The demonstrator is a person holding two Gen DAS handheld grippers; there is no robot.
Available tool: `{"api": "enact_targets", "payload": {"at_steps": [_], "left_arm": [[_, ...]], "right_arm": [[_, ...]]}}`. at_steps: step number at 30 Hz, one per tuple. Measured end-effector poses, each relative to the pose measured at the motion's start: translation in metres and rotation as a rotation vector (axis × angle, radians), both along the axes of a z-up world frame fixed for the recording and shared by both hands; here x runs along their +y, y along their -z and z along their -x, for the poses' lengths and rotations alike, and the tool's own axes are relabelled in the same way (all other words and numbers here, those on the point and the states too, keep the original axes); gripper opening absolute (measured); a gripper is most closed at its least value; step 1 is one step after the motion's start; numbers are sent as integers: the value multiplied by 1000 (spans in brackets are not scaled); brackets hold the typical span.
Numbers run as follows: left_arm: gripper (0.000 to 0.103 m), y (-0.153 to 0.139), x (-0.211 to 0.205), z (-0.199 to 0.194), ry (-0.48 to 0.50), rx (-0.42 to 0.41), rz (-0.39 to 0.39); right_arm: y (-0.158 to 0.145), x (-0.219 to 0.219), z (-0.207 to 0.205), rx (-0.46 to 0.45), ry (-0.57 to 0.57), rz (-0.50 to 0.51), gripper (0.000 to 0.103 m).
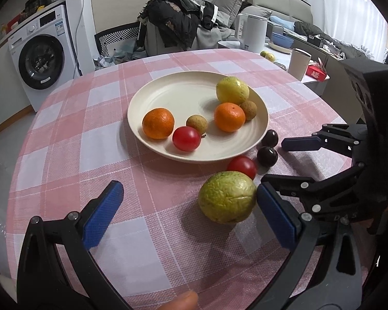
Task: Organize fruits
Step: 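Move the left tool toward the green guava while the right tool approaches a dark plum, then grasp the large green guava with the left gripper while the right gripper grasps the dark plum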
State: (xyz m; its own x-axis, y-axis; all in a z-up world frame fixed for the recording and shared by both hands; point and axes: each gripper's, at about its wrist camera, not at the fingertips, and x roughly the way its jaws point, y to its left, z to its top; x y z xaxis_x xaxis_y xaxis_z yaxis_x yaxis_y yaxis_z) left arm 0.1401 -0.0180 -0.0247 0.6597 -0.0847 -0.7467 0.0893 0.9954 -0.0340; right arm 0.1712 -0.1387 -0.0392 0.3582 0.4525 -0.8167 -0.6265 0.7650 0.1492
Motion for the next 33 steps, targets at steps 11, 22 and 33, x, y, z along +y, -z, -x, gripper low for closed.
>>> {"api": "enact_targets", "payload": {"at_steps": [11,22,33], "left_arm": [[102,4,-4,-3,15,16,5],[102,7,-7,-3,31,25,9],[102,9,-8,-2,41,35,10]], "right_arm": [[-3,0,3,21,-31,-63,44],[-1,4,1,-2,-5,-50,35],[-2,5,2,-34,-6,-23,25]]}}
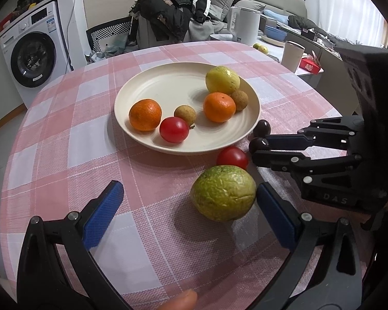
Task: Organize fruits
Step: 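Grasp the large green guava with the left gripper while the right gripper grasps the dark plum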
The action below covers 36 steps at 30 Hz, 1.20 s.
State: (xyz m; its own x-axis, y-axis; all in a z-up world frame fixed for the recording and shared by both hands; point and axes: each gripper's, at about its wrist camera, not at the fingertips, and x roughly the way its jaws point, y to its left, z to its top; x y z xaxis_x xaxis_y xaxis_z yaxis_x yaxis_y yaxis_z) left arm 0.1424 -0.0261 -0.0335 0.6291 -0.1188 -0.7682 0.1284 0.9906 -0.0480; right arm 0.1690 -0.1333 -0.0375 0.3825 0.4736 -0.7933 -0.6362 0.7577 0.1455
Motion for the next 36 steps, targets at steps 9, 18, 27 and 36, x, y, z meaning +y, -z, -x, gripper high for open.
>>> {"api": "enact_targets", "payload": {"at_steps": [9,18,27,36], "left_arm": [[100,-2,-1,3,18,8,13],[63,6,-14,3,84,35,-7],[48,10,-14,3,105,41,9],[48,-8,-3,7,62,-30,52]], "right_arm": [[-19,-11,7,-29,-5,-77,25],[-23,-12,9,-34,0,-89,25],[-24,-15,8,-39,6,-91,25],[-29,-18,7,-51,17,-106,25]]}}
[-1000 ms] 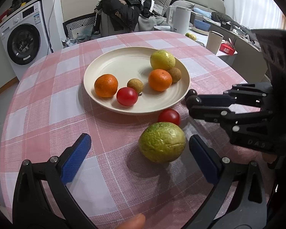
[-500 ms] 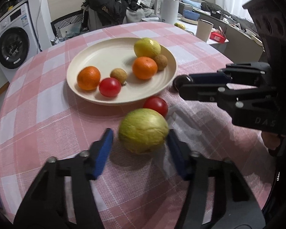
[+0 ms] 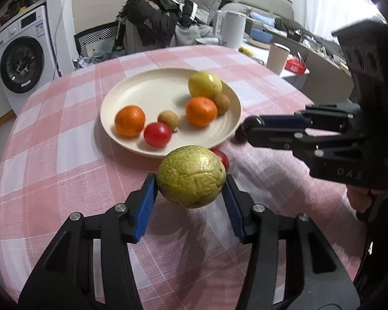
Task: Organize fruits
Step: 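Grasp the large green guava with the left gripper while the right gripper grasps the dark plum, then lower the guava and plum onto the cream plate and open both grippers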
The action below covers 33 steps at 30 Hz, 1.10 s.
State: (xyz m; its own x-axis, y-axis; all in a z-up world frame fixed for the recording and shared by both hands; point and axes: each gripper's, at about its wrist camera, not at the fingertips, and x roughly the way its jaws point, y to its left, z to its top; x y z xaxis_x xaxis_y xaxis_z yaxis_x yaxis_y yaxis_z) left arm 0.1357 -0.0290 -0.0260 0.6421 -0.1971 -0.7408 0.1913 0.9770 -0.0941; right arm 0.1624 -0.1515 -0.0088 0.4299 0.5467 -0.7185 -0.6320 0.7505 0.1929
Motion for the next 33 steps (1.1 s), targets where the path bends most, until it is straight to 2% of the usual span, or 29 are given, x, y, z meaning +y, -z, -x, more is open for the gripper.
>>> {"api": "enact_targets", "payload": {"at_steps": [9,17,33], "left_arm": [[48,-24,11,-3,-51,-75,27],[48,-39,11,-14,-57,-114,14],[48,-37,20,-51,-100,-110,-7]], "right_arm": [[-13,-10,-5,-31,40,-40,25],[-22,-10,-13,-41,72,-75,25],[-16,-2,-33,13,113,-90,25]]}}
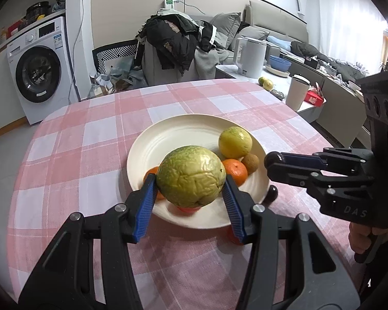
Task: Organize fruits
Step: 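Lower the guava and plum onto the cream plate and open both grippers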
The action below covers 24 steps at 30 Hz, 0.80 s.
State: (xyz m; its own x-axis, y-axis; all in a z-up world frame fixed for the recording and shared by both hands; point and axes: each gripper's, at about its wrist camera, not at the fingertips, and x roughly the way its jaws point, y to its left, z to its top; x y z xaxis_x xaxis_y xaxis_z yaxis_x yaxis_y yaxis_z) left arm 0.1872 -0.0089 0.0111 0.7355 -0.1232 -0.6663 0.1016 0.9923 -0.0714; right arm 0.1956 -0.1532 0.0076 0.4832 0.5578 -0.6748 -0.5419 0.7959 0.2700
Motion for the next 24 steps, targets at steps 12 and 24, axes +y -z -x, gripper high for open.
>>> {"api": "enact_targets", "payload": {"at_steps": [12,24], "left_arm": [[48,5,9,-20,-18,17,-6],[48,14,6,-47,-9,39,-18]], "right_arm": [[6,8,-9,23,-20,9,25],[7,11,-14,39,-12,4,25]]}}
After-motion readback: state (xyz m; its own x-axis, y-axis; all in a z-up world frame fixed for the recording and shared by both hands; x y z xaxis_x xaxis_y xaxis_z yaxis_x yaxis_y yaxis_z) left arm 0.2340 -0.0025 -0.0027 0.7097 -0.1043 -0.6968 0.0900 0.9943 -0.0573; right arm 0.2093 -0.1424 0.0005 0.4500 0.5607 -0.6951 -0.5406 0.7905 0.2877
